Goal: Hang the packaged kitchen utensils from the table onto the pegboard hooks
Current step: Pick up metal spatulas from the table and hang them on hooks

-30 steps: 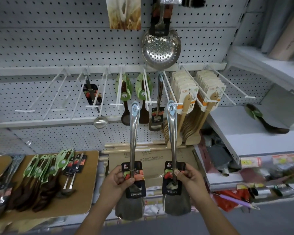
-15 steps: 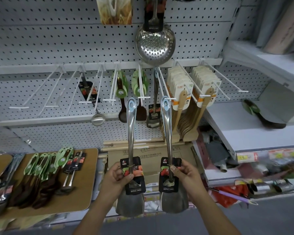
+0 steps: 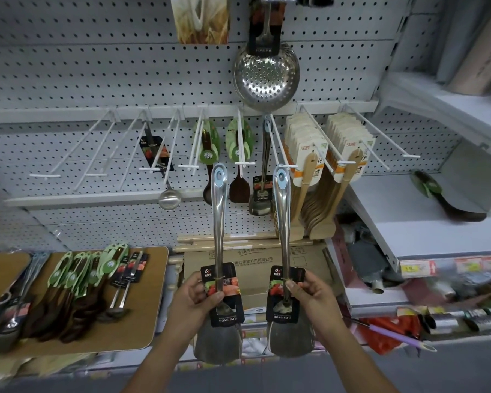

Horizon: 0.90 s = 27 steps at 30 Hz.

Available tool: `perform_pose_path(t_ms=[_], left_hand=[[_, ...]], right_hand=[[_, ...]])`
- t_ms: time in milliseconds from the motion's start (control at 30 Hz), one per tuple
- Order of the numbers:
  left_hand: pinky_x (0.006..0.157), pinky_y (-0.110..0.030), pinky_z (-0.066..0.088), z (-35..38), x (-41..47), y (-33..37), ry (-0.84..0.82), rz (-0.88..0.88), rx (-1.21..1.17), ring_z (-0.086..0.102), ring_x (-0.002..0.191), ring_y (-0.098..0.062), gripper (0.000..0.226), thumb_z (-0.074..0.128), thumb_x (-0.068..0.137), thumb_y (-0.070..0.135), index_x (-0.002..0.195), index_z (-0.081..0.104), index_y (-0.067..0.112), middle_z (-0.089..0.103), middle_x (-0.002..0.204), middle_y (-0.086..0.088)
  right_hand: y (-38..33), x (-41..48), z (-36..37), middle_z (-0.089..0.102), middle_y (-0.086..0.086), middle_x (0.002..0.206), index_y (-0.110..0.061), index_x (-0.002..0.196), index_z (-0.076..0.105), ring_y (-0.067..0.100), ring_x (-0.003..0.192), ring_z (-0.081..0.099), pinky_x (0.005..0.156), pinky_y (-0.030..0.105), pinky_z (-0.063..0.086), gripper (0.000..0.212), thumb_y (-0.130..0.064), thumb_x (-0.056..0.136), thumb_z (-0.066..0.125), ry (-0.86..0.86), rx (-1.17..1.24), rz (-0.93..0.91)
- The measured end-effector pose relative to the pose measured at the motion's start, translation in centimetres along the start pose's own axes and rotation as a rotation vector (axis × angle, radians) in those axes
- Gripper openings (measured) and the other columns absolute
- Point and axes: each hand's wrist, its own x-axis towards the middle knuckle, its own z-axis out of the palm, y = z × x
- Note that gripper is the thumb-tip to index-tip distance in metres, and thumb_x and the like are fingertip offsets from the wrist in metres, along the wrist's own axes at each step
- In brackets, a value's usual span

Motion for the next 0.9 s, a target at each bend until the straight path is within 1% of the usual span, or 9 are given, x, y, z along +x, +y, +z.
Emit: perform_pose_path(t_ms=[100,300,400,467,567,667,733,800,900], left_hand=[[0.083,-0.044,0.057,-0.1,0.1,0.0,0.001,0.004,0.012,0.073,0.094,-0.023,0.039,0.073,0.079,-0.002,0.113,0.058,0.009,0.077,0.098,-0.008],[0.073,-0.031,0.059,-0.2,0.2,0.1,0.017,-0.002,-0.022,0.073,0.092,-0.023,0.038,0.070,0.079,-0.008,0.110,0.058,0.008,0.077,0.096,-0.008],[0.072,-0.030,0.060,-0.3,0.2,0.2,0.011,-0.009,-0.019,0.073,0.091,-0.022,0.037,0.070,0.079,-0.007,0.110,0.058,0.009,0.077,0.096,-0.008],[0.075,-0.033,0.059,-0.5,0.3,0.3,0.010,-0.016,-0.007,0.073,0.092,-0.022,0.037,0.071,0.079,-0.006,0.111,0.058,0.009,0.077,0.097,-0.007],[0.078,-0.037,0.059,-0.7,0.5,0.3,0.010,-0.027,0.011,0.073,0.092,-0.023,0.037,0.071,0.079,-0.006,0.110,0.058,0.008,0.077,0.097,-0.007],[0.073,-0.030,0.059,-0.8,0.5,0.4,0.013,-0.037,0.030,0.073,0.090,-0.020,0.034,0.071,0.079,-0.005,0.108,0.058,0.007,0.077,0.095,-0.006],[0.075,-0.033,0.059,-0.9,0.6,0.4,0.008,-0.037,0.045,0.073,0.092,-0.020,0.035,0.071,0.080,-0.004,0.110,0.058,0.008,0.077,0.096,-0.005],[0.077,-0.033,0.058,-1.1,0.8,0.3,0.002,-0.041,0.055,0.073,0.092,-0.020,0.035,0.071,0.080,-0.004,0.110,0.058,0.009,0.077,0.096,-0.005],[0.077,-0.033,0.058,-1.2,0.9,0.4,-0.014,-0.062,0.046,0.073,0.093,-0.022,0.034,0.070,0.080,-0.004,0.109,0.057,0.007,0.077,0.096,-0.007]], right_hand=[[0.1,0.4,0.0,0.078,0.007,0.094,-0.014,0.111,0.067,0.024,0.089,0.075,0.066,0.030,0.057,0.018,-0.009,0.093,0.064,0.009,-0.013,-0.004],[0.7,1.9,-0.2,0.077,0.007,0.099,-0.018,0.112,0.068,0.028,0.095,0.074,0.076,0.046,0.061,0.020,-0.013,0.093,0.065,0.031,-0.024,-0.008],[1.3,2.7,-0.1,0.077,0.006,0.098,-0.020,0.111,0.069,0.028,0.094,0.074,0.078,0.050,0.061,0.020,-0.013,0.092,0.067,0.058,-0.019,-0.014],[1.4,3.2,0.1,0.078,0.005,0.096,-0.018,0.110,0.069,0.025,0.091,0.074,0.074,0.045,0.062,0.019,-0.010,0.093,0.066,0.068,-0.013,-0.023],[1.3,4.2,0.4,0.078,0.005,0.093,-0.014,0.109,0.069,0.018,0.083,0.075,0.063,0.030,0.059,0.018,-0.006,0.094,0.064,0.084,0.007,-0.041],[1.3,5.5,0.7,0.078,0.003,0.096,-0.017,0.109,0.068,0.019,0.089,0.075,0.068,0.032,0.059,0.017,-0.008,0.095,0.063,0.091,0.003,-0.032],[1.2,6.6,0.8,0.077,0.004,0.098,-0.015,0.109,0.068,0.023,0.093,0.074,0.072,0.034,0.060,0.017,-0.007,0.095,0.063,0.089,0.001,-0.024],[1.0,7.6,1.0,0.077,0.004,0.097,-0.013,0.111,0.067,0.022,0.090,0.074,0.069,0.031,0.059,0.017,-0.006,0.096,0.062,0.079,-0.012,-0.030],[0.4,8.9,1.5,0.077,0.005,0.096,-0.011,0.110,0.067,0.014,0.083,0.075,0.062,0.023,0.058,0.017,-0.004,0.096,0.061,0.078,0.000,-0.036]])
